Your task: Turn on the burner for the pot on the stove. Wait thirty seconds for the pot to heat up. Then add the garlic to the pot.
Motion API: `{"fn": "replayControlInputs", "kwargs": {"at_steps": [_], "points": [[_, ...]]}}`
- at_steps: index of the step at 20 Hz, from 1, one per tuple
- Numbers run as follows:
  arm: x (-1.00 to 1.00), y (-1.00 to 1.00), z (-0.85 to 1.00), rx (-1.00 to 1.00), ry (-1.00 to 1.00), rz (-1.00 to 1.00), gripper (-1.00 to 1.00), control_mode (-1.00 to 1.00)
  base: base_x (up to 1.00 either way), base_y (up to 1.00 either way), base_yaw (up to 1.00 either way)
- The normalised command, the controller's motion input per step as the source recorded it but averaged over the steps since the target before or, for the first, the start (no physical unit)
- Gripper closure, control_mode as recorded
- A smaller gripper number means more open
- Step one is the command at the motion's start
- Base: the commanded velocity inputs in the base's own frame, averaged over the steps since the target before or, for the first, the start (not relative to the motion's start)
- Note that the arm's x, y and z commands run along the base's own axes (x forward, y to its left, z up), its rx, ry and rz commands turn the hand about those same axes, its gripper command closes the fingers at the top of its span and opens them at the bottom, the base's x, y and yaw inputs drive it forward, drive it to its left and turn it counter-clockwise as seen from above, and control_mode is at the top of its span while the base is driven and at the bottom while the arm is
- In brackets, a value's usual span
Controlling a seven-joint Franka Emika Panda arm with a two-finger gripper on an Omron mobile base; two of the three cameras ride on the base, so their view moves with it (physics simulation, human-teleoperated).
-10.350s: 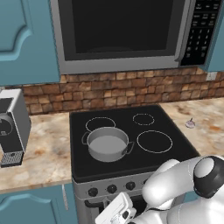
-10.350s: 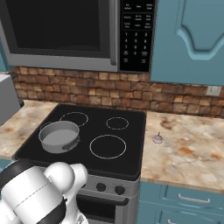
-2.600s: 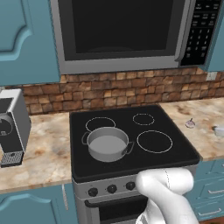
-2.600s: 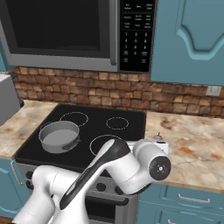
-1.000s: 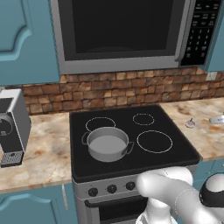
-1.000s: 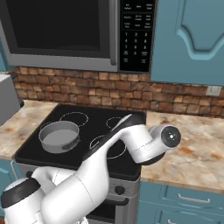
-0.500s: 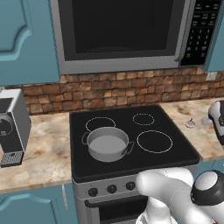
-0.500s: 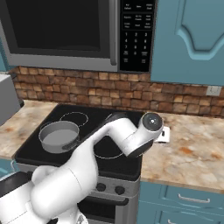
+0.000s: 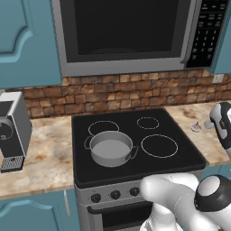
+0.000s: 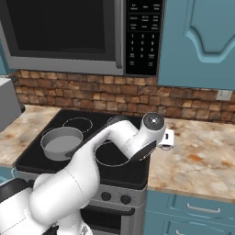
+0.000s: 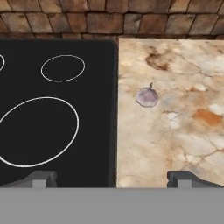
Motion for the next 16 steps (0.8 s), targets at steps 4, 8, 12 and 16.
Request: {"fn": "replayControlInputs", "kwargs": {"at_steps": [4, 8, 12, 16], "points": [[0.22, 0.0, -0.24, 0.0, 0.02, -0.03, -1.0, -1.0, 0.0, 0.0, 0.0], [0.3, 0.0, -0.22, 0.0, 0.03, -0.04, -1.0, -1.0, 0.0, 0.0, 0.0], [0.45, 0.0, -0.21, 0.0, 0.0, -0.01, -1.0, -1.0, 0.0, 0.0, 0.0], [0.44, 0.0, -0.21, 0.0, 0.0, 0.0, -1.0, -1.0, 0.0, 0.0, 0.0]]}}
